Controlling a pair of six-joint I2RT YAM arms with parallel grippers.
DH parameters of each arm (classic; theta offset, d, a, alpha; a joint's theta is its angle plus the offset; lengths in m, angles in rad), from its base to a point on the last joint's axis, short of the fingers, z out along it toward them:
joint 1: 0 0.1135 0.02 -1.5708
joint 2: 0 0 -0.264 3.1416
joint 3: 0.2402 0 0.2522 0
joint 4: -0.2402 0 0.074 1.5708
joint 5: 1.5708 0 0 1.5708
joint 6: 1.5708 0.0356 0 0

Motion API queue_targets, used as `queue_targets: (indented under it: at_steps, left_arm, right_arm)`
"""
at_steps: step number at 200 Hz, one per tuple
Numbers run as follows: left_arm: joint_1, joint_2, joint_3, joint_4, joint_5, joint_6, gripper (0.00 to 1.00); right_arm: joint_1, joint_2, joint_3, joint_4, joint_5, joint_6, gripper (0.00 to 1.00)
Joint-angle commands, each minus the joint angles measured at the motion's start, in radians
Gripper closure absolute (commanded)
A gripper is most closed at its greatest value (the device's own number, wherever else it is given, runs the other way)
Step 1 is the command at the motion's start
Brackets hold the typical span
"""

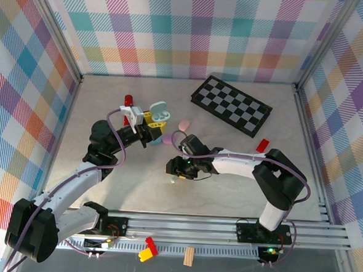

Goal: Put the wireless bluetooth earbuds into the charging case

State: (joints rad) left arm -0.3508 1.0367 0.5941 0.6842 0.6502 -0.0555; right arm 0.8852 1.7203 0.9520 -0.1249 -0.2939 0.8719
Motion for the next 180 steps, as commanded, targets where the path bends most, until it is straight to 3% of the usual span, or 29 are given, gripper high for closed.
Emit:
queue_targets:
  at_steps: [1, 73, 180]
  left_arm:
    - [0.024, -0.016, -0.002, 0.02, -0.027, 0.002, 0.68]
    - [0.035, -0.042, -0.014, 0.004, -0.031, 0.0, 0.67]
    - [0.035, -0.057, -0.02, -0.002, -0.02, -0.004, 0.68]
  right_arm:
    - [0.008, -0.018, 0.035, -0.149, 0.051, -0.091, 0.48]
    - [0.04, 0.054, 0.055, -0.109, 0.012, -0.062, 0.59]
    - [0.04, 0.117, 0.107, -0.164, 0.082, -0.082, 0.75]
